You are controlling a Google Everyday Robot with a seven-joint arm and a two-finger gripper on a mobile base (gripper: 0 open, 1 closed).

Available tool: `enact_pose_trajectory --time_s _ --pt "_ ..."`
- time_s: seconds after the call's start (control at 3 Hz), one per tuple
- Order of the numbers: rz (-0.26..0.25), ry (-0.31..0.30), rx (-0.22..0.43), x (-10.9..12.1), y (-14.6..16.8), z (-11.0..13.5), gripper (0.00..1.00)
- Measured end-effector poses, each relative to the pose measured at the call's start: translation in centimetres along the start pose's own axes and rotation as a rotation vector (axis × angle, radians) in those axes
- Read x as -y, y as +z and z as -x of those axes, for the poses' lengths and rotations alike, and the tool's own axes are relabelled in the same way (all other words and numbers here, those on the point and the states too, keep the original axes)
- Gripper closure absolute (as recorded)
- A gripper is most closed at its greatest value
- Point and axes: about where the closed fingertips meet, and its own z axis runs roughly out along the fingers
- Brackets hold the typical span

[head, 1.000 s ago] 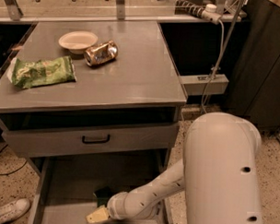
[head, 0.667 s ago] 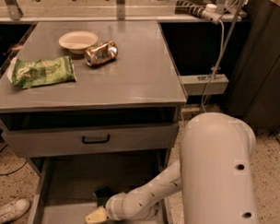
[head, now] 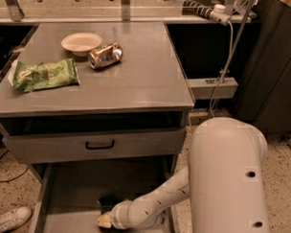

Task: Pick sponge from middle drawer and place on counter

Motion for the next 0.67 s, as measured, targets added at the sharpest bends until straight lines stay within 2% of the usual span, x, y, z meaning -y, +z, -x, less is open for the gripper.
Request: enact_pose_trajectory --time_s 0.67 --pt "0.0 0.0 0.0 -0.01 -0.02 0.01 0.89"
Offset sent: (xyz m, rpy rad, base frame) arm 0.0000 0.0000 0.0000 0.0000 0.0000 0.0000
